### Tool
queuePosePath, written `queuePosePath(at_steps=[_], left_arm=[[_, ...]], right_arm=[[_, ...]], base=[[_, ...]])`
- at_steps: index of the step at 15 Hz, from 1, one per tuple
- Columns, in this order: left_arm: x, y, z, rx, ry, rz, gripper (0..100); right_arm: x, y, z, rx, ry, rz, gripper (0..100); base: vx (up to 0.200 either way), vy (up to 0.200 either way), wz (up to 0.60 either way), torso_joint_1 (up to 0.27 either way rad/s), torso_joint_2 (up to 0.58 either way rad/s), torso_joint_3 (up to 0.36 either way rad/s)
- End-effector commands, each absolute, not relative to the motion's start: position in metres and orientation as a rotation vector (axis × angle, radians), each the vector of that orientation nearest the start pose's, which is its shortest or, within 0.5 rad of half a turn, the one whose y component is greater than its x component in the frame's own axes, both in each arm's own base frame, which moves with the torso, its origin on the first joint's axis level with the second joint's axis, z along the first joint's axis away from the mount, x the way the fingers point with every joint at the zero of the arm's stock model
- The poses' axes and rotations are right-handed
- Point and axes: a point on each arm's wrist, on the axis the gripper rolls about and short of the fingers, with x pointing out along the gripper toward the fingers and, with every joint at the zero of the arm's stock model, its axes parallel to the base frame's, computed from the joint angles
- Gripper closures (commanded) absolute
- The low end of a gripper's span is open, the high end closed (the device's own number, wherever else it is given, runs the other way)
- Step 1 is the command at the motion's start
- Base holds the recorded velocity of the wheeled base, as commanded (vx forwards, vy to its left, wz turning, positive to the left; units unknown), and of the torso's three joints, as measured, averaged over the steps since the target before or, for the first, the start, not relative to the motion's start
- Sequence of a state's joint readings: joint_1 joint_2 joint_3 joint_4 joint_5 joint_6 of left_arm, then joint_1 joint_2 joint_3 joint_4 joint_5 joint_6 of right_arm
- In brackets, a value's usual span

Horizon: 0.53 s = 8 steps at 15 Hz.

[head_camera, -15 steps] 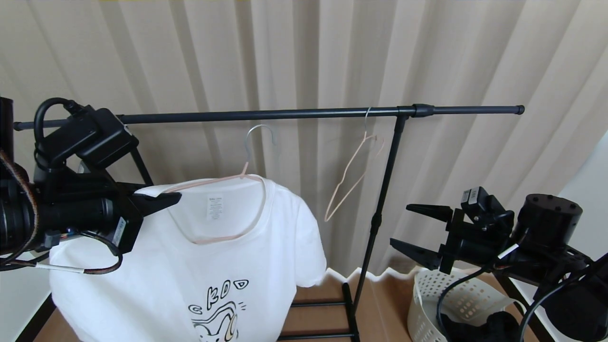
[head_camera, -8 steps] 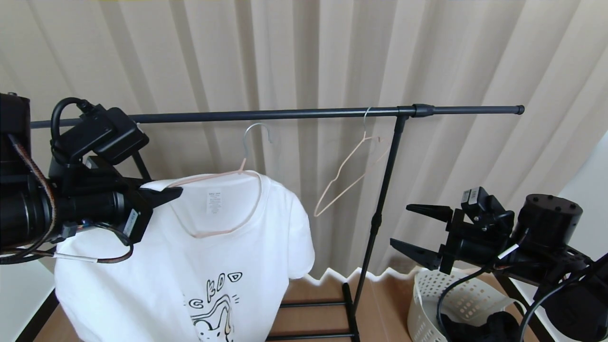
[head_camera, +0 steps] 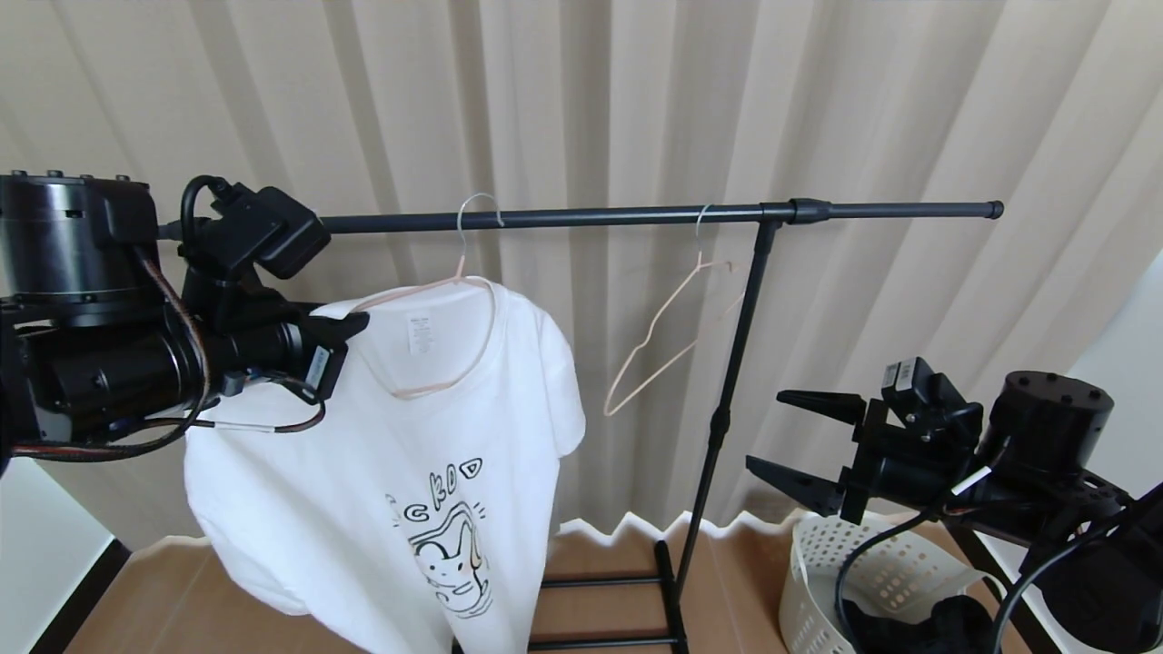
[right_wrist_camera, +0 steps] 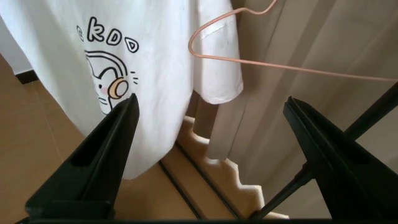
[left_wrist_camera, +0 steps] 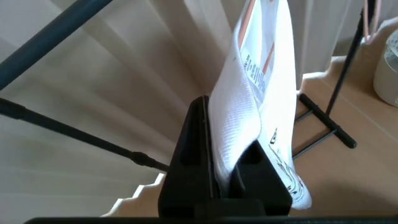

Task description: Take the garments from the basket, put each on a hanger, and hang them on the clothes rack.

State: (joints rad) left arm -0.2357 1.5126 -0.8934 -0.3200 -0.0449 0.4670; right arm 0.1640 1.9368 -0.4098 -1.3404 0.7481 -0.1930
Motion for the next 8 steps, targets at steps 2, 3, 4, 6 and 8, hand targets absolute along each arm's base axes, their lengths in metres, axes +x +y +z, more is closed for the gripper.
queuePosePath(at_steps=[2, 3, 4, 6, 8], left_arm=[[0.284, -0.066, 0.213, 0.466, 0.233, -0.309, 100], [0.291, -0.067, 0.21, 0.436, 0.222, -0.302, 100], [0.297, -0.069, 0.207, 0.421, 0.207, -0.297, 100], [0.308, -0.071, 0.203, 0.389, 0.18, -0.287, 100], [0.32, -0.074, 0.201, 0.343, 0.162, -0.255, 100]], right_arm=[[0.279, 0.062, 0.09, -0.122, 0.1, 0.924, 0], [0.279, 0.062, 0.09, -0.122, 0.1, 0.924, 0], [0.279, 0.062, 0.09, -0.122, 0.102, 0.924, 0], [0.279, 0.062, 0.09, -0.122, 0.102, 0.924, 0], [0.279, 0.062, 0.089, -0.121, 0.103, 0.925, 0]], base=[[0.0, 0.0, 0.0, 0.0, 0.0, 0.0], [0.0, 0.0, 0.0, 0.0, 0.0, 0.0], [0.0, 0.0, 0.0, 0.0, 0.0, 0.0], [0.0, 0.0, 0.0, 0.0, 0.0, 0.0], [0.0, 0.0, 0.0, 0.0, 0.0, 0.0]])
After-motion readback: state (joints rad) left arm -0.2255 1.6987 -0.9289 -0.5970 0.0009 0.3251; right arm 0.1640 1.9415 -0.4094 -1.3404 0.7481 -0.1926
